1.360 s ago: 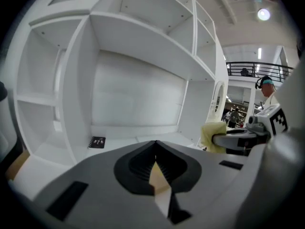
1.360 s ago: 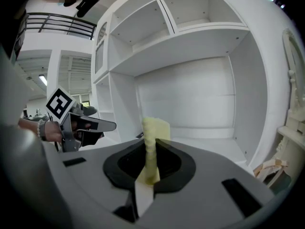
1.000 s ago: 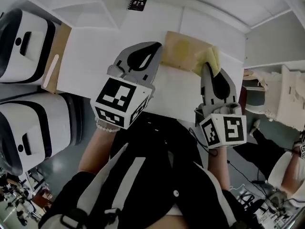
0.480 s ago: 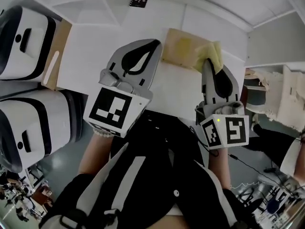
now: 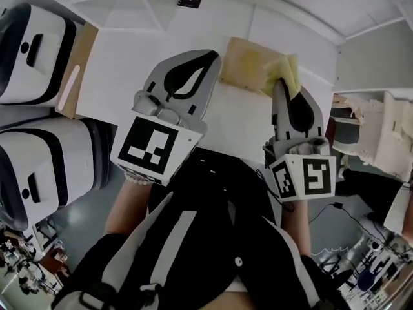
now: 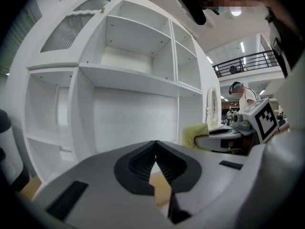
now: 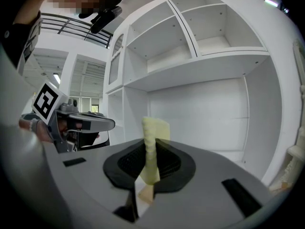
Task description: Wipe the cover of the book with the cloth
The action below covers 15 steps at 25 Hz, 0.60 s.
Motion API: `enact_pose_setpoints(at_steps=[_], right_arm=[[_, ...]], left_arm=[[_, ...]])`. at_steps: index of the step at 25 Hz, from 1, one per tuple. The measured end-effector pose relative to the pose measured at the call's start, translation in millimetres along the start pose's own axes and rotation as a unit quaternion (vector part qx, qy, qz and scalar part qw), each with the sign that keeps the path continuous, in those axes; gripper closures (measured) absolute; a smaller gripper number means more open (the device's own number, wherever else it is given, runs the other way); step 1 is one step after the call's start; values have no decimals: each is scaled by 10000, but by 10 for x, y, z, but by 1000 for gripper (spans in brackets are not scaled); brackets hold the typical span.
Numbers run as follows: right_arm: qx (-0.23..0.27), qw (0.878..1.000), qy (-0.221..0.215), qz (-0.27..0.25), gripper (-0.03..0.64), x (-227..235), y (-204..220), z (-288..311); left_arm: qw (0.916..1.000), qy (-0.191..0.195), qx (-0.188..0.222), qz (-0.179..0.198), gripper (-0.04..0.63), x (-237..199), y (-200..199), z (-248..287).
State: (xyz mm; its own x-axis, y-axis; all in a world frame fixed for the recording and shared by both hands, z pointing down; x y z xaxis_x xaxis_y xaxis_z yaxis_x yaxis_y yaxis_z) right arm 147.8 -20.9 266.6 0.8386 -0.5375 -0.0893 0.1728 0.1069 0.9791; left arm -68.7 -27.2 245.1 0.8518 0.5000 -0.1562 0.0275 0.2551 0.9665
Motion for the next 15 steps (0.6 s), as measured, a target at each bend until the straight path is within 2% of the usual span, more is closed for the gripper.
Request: enact_pose_setpoints(at_steps=[5,10,15], right_arm=[[-3,10000,-37,-44,578,22,13,-2],[-129,9994,-58,-315,578,-47,7,70],[-189,9993,-106,-298,578,-18,27,70]], left_arm=[[10000,2,7,15,594,38,3,22],[9999,85,20,-66,594,-31,20,15],[9999,83,0,-64,594,-7,18,46]])
Point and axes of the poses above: the fingertips, and each gripper's own axes: z forward along the fingers, x to its right, y out of its underside, the point moved 10 cm from there along -z, backward along the fingers, and after that the axes turned 8 degrees about -z, right-handed, at the moved point
